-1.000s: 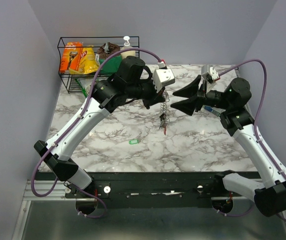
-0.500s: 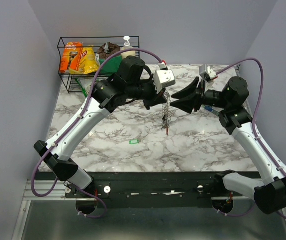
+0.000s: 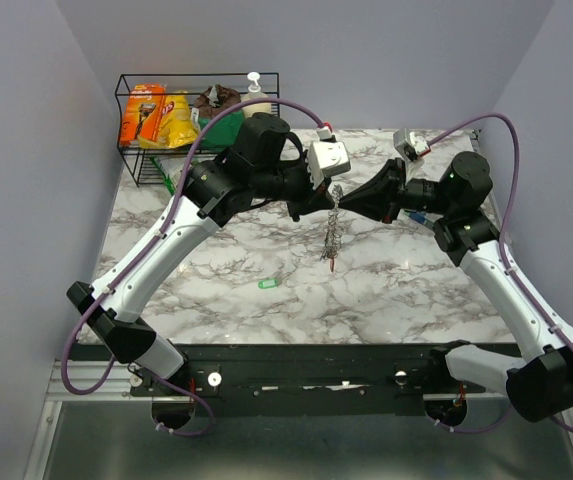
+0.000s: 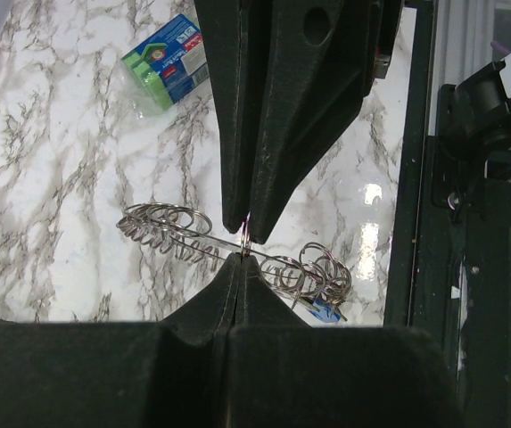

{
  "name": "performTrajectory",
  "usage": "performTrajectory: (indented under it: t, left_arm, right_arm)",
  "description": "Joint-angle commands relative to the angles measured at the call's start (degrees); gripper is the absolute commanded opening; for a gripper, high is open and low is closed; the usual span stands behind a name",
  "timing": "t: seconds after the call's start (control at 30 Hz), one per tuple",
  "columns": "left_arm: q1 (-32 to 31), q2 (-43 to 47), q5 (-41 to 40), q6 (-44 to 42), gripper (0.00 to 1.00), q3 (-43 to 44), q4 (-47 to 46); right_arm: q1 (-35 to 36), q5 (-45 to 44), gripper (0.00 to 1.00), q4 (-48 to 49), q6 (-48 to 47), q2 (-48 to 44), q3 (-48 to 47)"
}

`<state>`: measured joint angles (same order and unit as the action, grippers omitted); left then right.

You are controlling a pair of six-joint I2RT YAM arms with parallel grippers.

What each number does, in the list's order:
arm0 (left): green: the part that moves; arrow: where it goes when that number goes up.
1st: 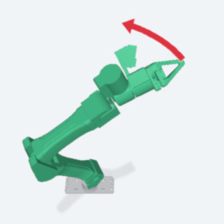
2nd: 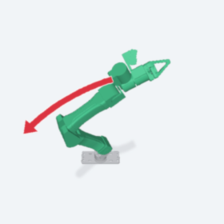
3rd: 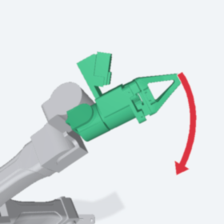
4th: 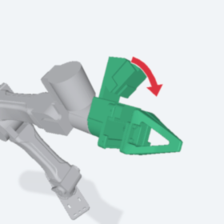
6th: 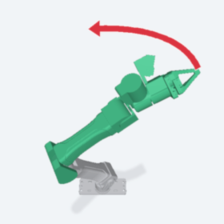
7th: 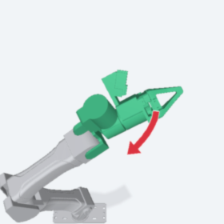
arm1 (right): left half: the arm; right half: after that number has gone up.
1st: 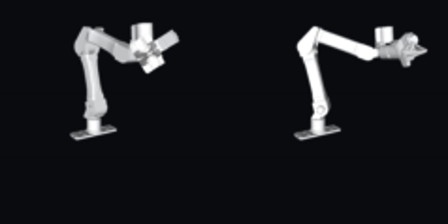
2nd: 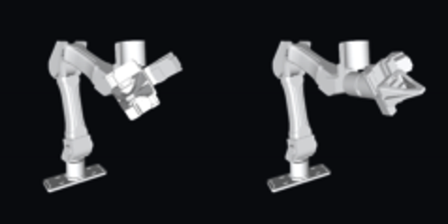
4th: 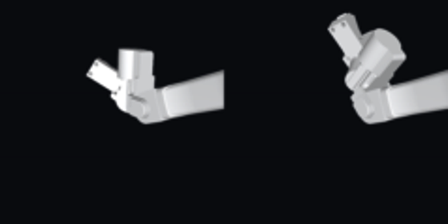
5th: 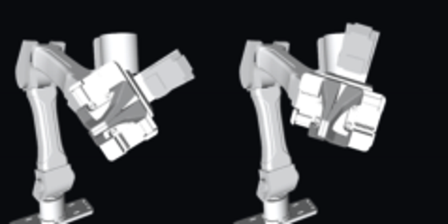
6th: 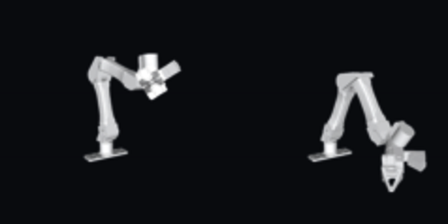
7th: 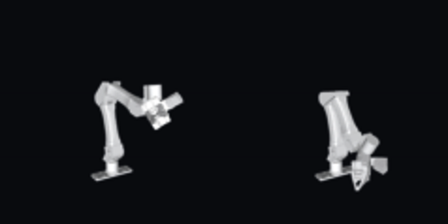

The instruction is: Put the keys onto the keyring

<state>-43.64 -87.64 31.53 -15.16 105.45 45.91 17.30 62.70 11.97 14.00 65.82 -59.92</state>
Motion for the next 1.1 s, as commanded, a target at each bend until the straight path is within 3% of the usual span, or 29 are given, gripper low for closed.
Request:
performTrajectory:
  t: [0.0, 0.03, 0.1, 0.5, 0.67, 0.77, 0.87, 1.07]
  left_arm:
    - [-0.48, 2.47, 3.01, 0.74, 0.0, -0.24, -3.46]
    - [-0.48, 2.47, 3.1, 0.83, 0.0, -0.33, -3.55]
    - [-0.48, 2.65, 3.1, 0.92, 0.0, -0.33, -3.72]
    - [-0.48, 3.87, 2.75, 1.71, 0.0, -2.44, -5.57]
    - [-0.4, 4.23, 2.4, 1.1, 0.32, -3.58, -4.96]
    - [-0.4, 4.14, 1.87, 0.66, 0.45, -3.67, -4.17]
    - [-0.4, 4.23, 1.26, 0.31, 0.52, -4.2, -4.07]
    - [-0.4, 3.79, 1.95, 0.3, 0.53, -4.46, -4.69]
  right_arm:
    - [0.54, 2.34, 0.15, 1.74, 2.0, 1.15, 0.07]
    - [0.63, 2.43, 0.14, 1.74, 2.0, 1.24, 0.07]
    - [0.72, 2.87, 0.01, 1.66, 2.0, 1.41, -0.02]
    - [0.89, 0.94, 0.01, 2.8, 0.68, -1.83, 1.47]
    - [0.89, 0.15, 0.01, 3.76, 0.85, -2.8, 1.56]
    - [0.89, -0.21, 0.01, 3.77, 0.85, -2.89, 1.47]
    - [0.89, -0.03, 0.01, 4.12, 0.86, -2.98, 1.47]
    - [0.81, 0.41, 0.01, 4.82, 1.29, -3.16, 1.3]
